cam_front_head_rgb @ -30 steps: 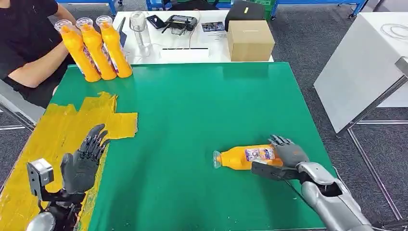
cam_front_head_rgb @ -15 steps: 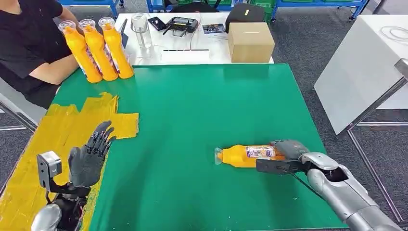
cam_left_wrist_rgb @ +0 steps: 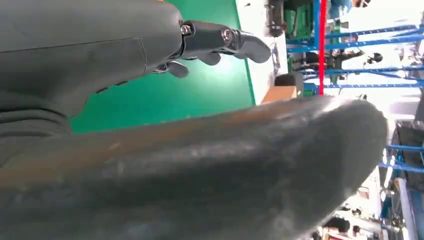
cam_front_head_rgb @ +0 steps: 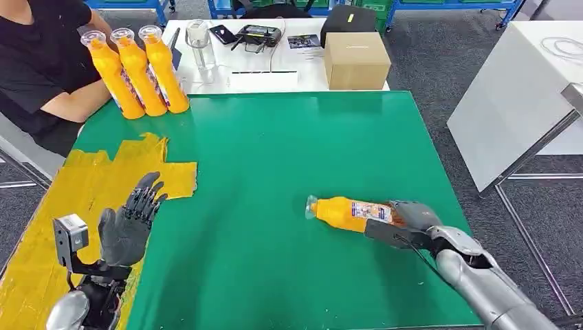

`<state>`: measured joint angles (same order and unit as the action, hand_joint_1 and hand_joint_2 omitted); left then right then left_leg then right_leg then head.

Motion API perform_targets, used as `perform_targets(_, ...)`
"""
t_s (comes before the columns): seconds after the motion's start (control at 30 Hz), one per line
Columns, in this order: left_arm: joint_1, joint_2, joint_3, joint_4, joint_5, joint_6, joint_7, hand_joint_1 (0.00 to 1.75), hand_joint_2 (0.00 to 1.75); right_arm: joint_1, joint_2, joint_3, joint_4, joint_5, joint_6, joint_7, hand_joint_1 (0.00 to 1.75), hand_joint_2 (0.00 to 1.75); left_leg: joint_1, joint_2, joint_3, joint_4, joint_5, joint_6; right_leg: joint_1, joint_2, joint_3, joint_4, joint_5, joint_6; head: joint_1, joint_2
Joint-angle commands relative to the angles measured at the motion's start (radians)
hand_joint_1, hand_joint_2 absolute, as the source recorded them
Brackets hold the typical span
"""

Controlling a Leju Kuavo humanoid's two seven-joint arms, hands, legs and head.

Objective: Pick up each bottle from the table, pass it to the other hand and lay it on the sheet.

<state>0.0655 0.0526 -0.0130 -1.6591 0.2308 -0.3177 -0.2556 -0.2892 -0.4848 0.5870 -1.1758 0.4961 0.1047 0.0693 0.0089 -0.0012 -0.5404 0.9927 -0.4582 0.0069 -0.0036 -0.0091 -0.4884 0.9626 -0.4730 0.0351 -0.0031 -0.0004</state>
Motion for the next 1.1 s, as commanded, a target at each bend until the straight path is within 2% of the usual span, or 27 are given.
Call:
perform_targets(0.03, 0.153, -0.126, -0.013, -0.139, 0.13, 0.041, -0.023, 0.0, 0.0, 0.43, 0.314, -0.32, -0.581, -0.242, -0.124, -0.202, 1.75, 1.75, 0.002, 0.002, 0.0, -0.002, -0.002, -0.002, 0.002, 0.003, -0.001, -0.002, -0.001, -0.002, 0.0, 0.0)
perform_targets(0.17, 0.163, -0.165, -0.054, -0.166, 0.247, 0.037, -0.045, 0.0, 0.0, 0.413, 0.363, -0.285, -0.628, -0.278, -0.151, -0.255, 1.75, 1.75, 0.001, -0.003, -0.012, 0.001, -0.001, 0.0, 0.001, -0.001, -0.012, 0.002, -0.001, 0.0, -0.002, 0.0)
perform_targets(0.2, 0.168, -0.163, -0.069, -0.175, 0.237, 0.054, -0.048, 0.0, 1.75, 0.411, 0.366, -0.269, -0.63, -0.274, -0.156, -0.261, 1.75, 1.75, 0.002, -0.002, -0.013, 0.001, -0.001, 0.0, 0.002, -0.001, -0.012, 0.002, -0.001, -0.001, 0.0, 0.0)
perform_targets(0.33, 0.178, -0.154, -0.107, -0.19, 0.188, 0.09, -0.072, 0.0, 1.75, 0.398, 0.381, -0.228, -0.621, -0.269, -0.174, -0.272, 1.75, 1.75, 0.002, 0.001, -0.012, 0.0, -0.001, 0.0, 0.002, 0.002, -0.012, 0.001, 0.0, 0.0, 0.0, 0.0)
perform_targets(0.5, 0.174, -0.15, -0.112, -0.187, 0.178, 0.096, -0.079, 0.0, 1.75, 0.392, 0.383, -0.227, -0.61, -0.28, -0.177, -0.28, 1.75, 1.75, 0.001, -0.001, -0.012, -0.001, 0.0, 0.0, 0.0, -0.001, -0.012, 0.0, 0.0, -0.001, 0.0, 0.0)
perform_targets(0.7, 0.173, -0.148, -0.181, -0.193, 0.213, 0.092, -0.07, 0.0, 1.75, 0.328, 0.413, -0.157, -0.535, -0.287, -0.175, -0.27, 1.75, 1.75, 0.001, 0.001, -0.011, -0.001, 0.0, -0.001, 0.0, 0.001, -0.012, 0.0, 0.0, -0.001, 0.0, 0.0)
perform_targets(1.07, 0.164, -0.135, -0.254, -0.206, 0.227, 0.101, -0.08, 0.0, 1.75, 0.084, 0.503, -0.004, -0.295, -0.303, -0.17, -0.177, 1.75, 1.75, 0.002, 0.008, -0.01, -0.002, 0.0, -0.001, 0.001, 0.008, -0.012, 0.0, 0.003, -0.001, 0.0, 0.0)
perform_targets(1.1, 0.159, -0.136, -0.257, -0.201, 0.228, 0.099, -0.079, 0.0, 1.75, 0.068, 0.509, 0.011, -0.28, -0.302, -0.168, -0.173, 1.75, 1.75, 0.001, 0.005, -0.011, -0.001, 0.001, -0.001, 0.0, 0.006, -0.013, 0.0, 0.002, -0.001, 0.0, 0.0)
